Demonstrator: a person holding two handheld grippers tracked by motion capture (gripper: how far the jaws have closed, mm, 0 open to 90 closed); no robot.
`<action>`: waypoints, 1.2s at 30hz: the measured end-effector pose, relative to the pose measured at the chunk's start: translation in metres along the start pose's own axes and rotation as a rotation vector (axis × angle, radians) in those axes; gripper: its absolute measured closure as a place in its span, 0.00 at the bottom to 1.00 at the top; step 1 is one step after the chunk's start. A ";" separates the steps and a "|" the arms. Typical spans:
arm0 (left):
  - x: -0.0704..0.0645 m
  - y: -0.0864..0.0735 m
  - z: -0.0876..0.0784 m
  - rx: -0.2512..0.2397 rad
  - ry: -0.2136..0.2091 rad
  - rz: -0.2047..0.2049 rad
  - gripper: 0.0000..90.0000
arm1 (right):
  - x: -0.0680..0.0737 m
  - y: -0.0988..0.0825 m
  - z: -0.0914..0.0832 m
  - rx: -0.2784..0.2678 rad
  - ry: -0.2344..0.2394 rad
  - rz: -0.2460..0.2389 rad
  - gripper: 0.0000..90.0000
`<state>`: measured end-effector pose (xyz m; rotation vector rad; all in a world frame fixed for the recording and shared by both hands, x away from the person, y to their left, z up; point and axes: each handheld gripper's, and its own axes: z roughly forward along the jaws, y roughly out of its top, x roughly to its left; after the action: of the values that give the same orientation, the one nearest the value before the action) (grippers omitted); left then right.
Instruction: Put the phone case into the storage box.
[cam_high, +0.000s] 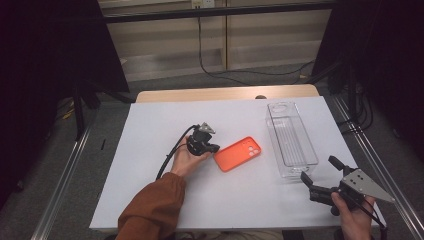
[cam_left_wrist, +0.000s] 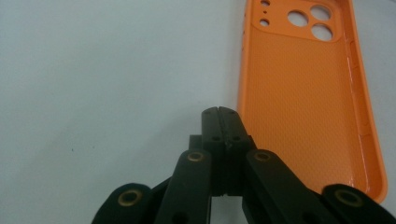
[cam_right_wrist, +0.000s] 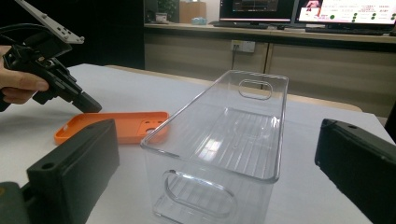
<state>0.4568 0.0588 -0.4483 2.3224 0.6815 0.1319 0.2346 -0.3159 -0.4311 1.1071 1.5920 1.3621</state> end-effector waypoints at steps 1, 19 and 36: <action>-0.001 0.000 0.000 -0.002 -0.001 -0.001 1.00 | 0.000 0.000 0.000 -0.001 0.001 0.001 0.00; -0.010 -0.006 -0.005 0.003 -0.040 0.016 0.99 | 0.000 0.000 0.000 0.002 0.000 0.000 0.00; -0.003 -0.012 -0.022 -0.121 0.003 -0.017 0.79 | 0.001 0.000 0.000 -0.002 0.005 0.003 0.00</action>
<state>0.4431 0.0784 -0.4392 2.2002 0.6758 0.1638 0.2343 -0.3154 -0.4311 1.1068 1.5928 1.3686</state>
